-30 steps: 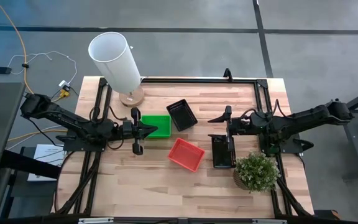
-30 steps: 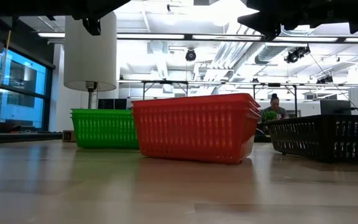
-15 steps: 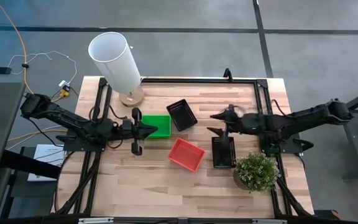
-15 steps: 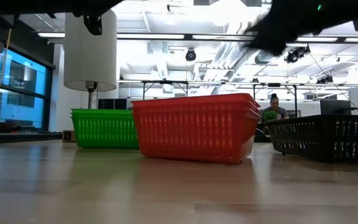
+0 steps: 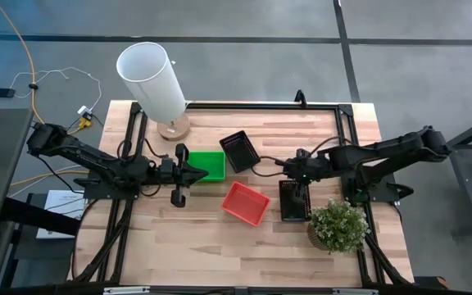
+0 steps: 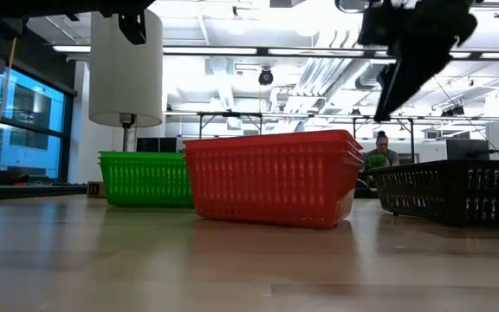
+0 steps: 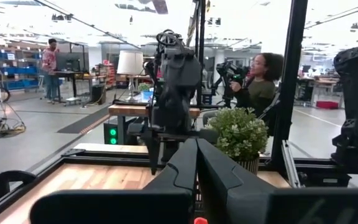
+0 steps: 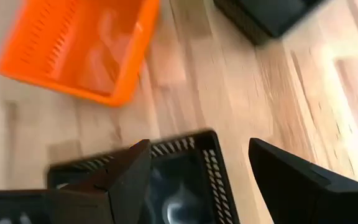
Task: Stack baskets by color
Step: Stack the black bin on the black bin
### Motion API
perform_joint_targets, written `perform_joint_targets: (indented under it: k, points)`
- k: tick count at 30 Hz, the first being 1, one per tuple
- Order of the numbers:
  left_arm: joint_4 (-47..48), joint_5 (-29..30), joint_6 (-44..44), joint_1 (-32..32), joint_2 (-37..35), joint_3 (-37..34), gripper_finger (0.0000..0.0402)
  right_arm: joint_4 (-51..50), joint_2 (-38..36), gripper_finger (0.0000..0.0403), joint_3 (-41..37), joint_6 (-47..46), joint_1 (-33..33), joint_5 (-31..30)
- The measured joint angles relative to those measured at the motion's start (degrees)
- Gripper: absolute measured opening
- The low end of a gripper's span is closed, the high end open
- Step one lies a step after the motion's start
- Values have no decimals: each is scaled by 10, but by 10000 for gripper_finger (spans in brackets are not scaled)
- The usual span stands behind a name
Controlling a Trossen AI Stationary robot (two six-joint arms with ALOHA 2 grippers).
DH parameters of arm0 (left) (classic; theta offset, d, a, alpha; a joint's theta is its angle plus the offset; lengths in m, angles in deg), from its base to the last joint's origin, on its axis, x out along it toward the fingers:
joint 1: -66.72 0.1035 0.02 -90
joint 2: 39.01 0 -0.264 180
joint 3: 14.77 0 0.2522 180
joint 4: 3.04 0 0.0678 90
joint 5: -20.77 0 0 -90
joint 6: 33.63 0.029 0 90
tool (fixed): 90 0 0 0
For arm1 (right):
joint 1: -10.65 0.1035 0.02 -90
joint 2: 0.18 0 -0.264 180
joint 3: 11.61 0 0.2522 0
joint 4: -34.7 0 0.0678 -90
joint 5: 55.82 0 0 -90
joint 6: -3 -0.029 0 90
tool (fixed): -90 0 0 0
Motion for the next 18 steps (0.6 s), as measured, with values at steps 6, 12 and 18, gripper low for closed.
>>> perform_joint_targets:
  k: [6,12,18]
  points:
    - [1,0,-6,0,0,0,1,-8,42,259,-27,-30,-1,34]
    - [2,-1,-15,0,0,0,1,-6,75,259,-65,-24,-1,5]
    - [2,-12,-16,0,0,0,1,6,99,259,-71,-22,-1,-14]
